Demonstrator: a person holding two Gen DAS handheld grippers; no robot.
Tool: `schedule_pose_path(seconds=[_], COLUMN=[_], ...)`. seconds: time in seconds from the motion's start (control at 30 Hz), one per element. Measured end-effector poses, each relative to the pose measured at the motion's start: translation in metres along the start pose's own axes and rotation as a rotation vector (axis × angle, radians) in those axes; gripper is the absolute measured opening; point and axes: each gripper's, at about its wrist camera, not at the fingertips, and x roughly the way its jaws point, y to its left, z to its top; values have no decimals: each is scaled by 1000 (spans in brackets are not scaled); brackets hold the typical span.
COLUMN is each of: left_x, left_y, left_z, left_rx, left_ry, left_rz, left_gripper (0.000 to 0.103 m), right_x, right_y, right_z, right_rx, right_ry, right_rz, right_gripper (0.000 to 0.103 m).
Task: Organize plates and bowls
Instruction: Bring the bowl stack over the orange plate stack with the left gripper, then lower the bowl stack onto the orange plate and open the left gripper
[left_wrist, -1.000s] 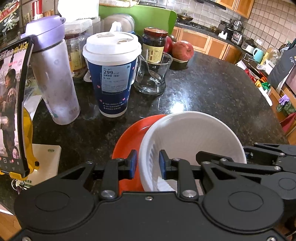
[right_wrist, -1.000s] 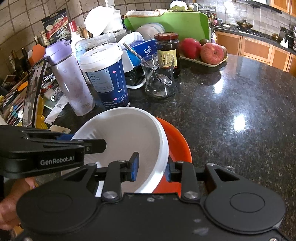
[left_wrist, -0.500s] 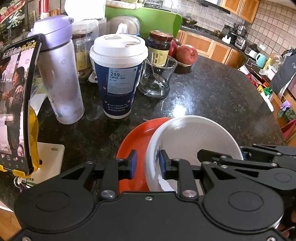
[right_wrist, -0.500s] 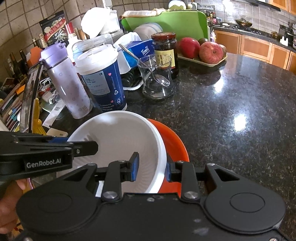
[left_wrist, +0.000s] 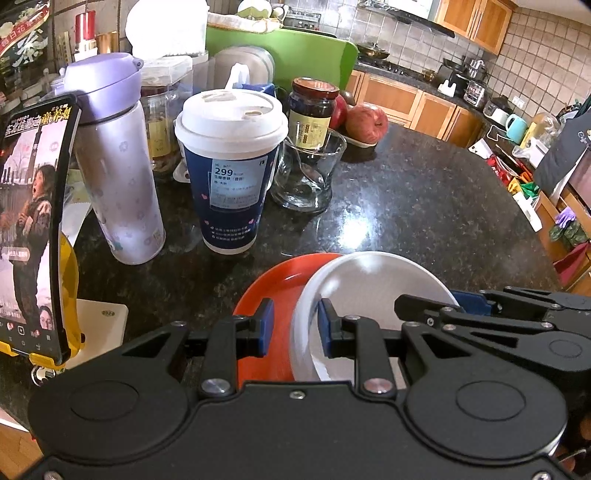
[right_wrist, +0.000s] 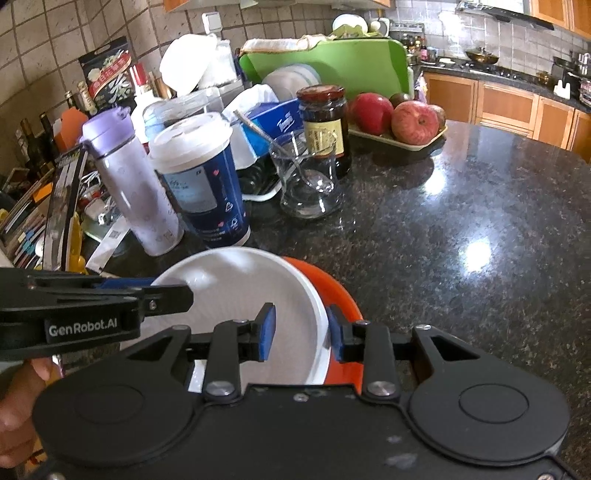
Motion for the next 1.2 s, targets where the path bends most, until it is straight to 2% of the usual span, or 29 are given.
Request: schedule_pose_path(seconds=[0.4,0.7,1.07,1.2], left_x=[-5,-18,-41,-45], left_y=[0,7,7,9], left_z=[3,4,-5,-8], left_rx=[17,14,69,90], left_ry=[-22,-53,-147,-157], left_rz=[-12,-25,34,32], left_gripper=[33,33,34,34], right_x=[-12,-36,-59,-63], right_y=[0,-5,-4,1], right_z=[6,5,-7,-16], right_rx=[11,31,55,74], right_ry=[-70,-137,-192,-196], right_rz=[-23,-39,-86,-101], right_gripper=[34,34,34,34])
